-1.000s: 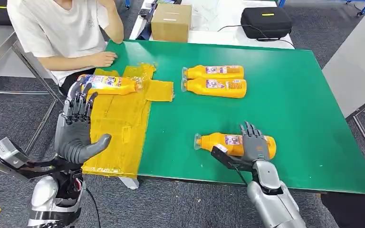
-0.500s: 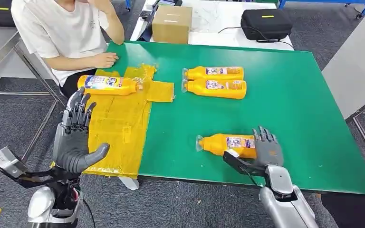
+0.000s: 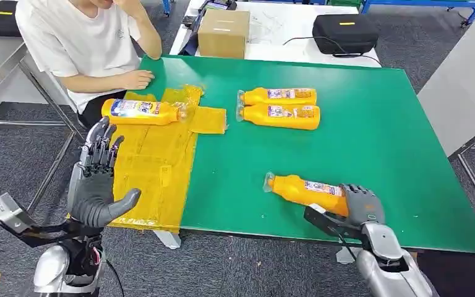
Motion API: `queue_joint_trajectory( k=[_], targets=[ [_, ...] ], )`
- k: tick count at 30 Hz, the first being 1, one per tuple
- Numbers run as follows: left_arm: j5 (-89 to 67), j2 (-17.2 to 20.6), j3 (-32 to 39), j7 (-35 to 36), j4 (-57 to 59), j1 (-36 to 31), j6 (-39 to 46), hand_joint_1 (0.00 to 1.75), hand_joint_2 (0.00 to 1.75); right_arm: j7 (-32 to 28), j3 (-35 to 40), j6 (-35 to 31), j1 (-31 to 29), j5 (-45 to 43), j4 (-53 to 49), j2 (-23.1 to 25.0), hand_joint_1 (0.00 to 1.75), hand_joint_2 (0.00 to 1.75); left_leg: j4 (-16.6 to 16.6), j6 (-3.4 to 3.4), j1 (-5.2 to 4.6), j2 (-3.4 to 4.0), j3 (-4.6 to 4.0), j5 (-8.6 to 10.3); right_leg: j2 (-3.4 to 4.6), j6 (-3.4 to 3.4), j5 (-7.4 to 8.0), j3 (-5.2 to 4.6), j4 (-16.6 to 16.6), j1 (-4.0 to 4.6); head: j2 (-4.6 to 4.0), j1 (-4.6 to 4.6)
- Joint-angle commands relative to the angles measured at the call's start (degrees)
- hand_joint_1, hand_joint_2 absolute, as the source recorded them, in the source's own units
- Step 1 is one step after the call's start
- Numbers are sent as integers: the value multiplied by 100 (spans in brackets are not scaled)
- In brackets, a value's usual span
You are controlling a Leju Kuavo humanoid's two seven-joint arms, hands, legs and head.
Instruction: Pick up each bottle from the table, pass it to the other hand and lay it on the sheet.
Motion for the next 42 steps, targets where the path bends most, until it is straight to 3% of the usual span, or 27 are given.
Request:
queue_joint_trajectory(
  k=[1,4,8,10,14,17,20,26,29,35,42],
  targets=[
    [110,161,-53,-6,732,-457,-2,0,175,-368,-111,-192,-318,-300,2029,305,175,175,-16,-9,10,-3,34,1,-6,-11,6,35,-23,10,0,-2],
    [109,184,-93,-34,688,-436,2,0,175,-373,-69,-273,-391,-280,2184,366,175,175,-13,-11,13,8,59,-29,0,-18,-12,2,-31,14,0,2],
    [89,293,-184,-113,628,-401,61,0,175,-1004,-163,-745,-288,-768,2057,576,175,175,-17,5,15,13,84,-36,4,-10,-48,31,-44,15,0,2],
    [154,357,-260,-184,703,-455,46,0,175,-2250,-771,-444,69,-2323,1362,821,175,175,-15,0,13,17,92,-34,8,-9,-52,41,-43,12,0,2],
    [147,319,-458,-298,712,-394,199,0,175,-3114,-1007,-149,827,-3807,-400,1345,175,175,-15,15,15,24,95,-26,15,-11,-53,46,-44,14,0,7],
    [-362,259,-799,-306,688,-288,650,0,175,-3175,-810,-135,1167,-4143,-1336,1599,175,175,-21,6,14,27,85,-33,16,-14,-39,92,-39,14,0,0],
    [-253,65,-1005,56,959,-208,832,0,175,-3382,-732,-322,1221,-4397,-1749,1831,175,175,-5,6,10,18,61,-35,16,-11,-5,69,-18,11,0,-2],
    [-240,107,-1098,4,1047,-227,894,0,175,-3320,-678,-371,1145,-4395,-1718,1804,175,175,-8,10,14,24,-7,-23,19,3,-6,6,-18,10,0,-2],
    [348,-124,-1197,1045,1476,-168,1015,0,175,-3555,-745,-731,1033,-4584,-1877,2125,175,175,-9,7,12,19,1,-28,13,-2,-13,17,-19,8,0,0],
    [385,-145,-1948,846,1860,-38,868,0,175,-3287,-38,-851,170,-4603,-1076,2433,175,175,-9,10,1,44,-25,-23,41,4,1,-14,-20,0,0,0],
    [274,-196,-1974,808,1762,-184,1060,0,175,-3353,418,-985,-143,-4540,-668,2483,175,175,-11,4,8,37,-9,-28,30,-2,-7,2,-23,6,0,-2]
  ],
)
